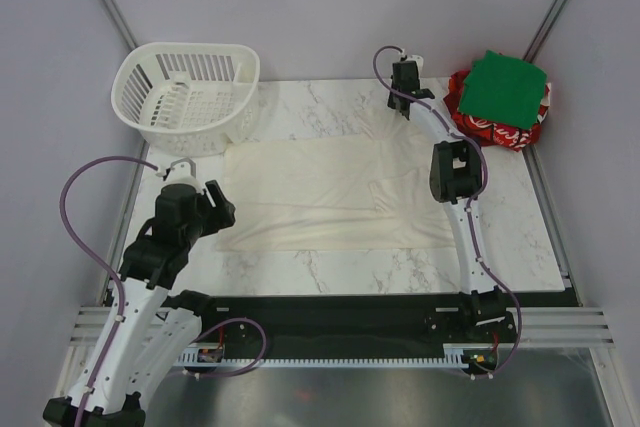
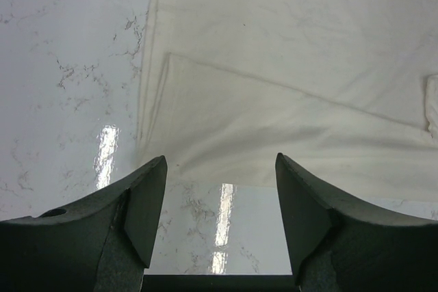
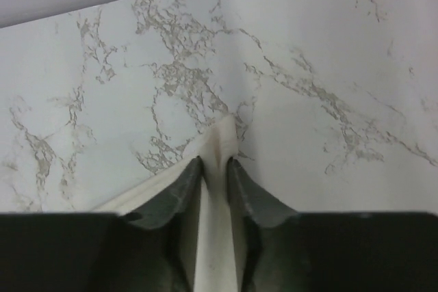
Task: Fold and stack the t-shirts
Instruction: Fold the tshirt
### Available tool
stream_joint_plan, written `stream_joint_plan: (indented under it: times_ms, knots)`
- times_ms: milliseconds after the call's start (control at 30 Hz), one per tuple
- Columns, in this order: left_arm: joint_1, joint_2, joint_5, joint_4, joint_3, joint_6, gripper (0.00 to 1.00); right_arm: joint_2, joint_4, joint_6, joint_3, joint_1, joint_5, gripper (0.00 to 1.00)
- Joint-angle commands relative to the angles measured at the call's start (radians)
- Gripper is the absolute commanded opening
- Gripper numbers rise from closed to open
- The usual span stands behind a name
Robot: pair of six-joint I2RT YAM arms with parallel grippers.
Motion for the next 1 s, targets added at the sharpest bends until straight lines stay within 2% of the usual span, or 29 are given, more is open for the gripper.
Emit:
stream_joint_plan:
  times_ms: [0, 67, 133, 267, 333, 467, 667, 800, 967]
  knots:
    - [-0.002, 0.009, -0.025, 0.038, 0.003, 0.039, 0.72, 0.032, 0.001, 0.022, 0.017, -0.016, -0.045, 0.24]
    - [-0.001, 0.02, -0.025, 0.038, 0.003, 0.039, 0.72, 0.031, 0.007, 0.023, 0.013, -0.019, -0.058, 0.09]
    - [-0.002, 0.032, -0.026, 0.038, 0.005, 0.039, 0.72, 0.026, 0.013, 0.022, 0.006, -0.02, -0.07, 0.0]
    - [-0.001, 0.143, 0.011, 0.059, 0.052, 0.091, 0.72, -0.07, 0.085, 0.026, -0.046, -0.016, -0.166, 0.0]
    - [-0.002, 0.272, -0.008, 0.067, 0.115, 0.1, 0.71, -0.132, 0.118, 0.023, -0.1, -0.01, -0.18, 0.0]
    - [-0.001, 0.44, -0.015, 0.082, 0.215, 0.094, 0.7, -0.38, 0.16, 0.02, -0.248, -0.006, -0.18, 0.0]
    - [-0.001, 0.628, 0.011, 0.159, 0.33, 0.105, 0.7, -0.662, 0.175, -0.04, -0.509, -0.016, -0.067, 0.0]
    - [-0.002, 0.707, 0.051, 0.17, 0.414, 0.089, 0.69, -0.741, 0.152, -0.07, -0.637, -0.051, -0.039, 0.0]
    - [-0.001, 0.785, 0.092, 0.187, 0.471, 0.103, 0.69, -0.784, 0.139, -0.133, -0.718, -0.083, 0.059, 0.0]
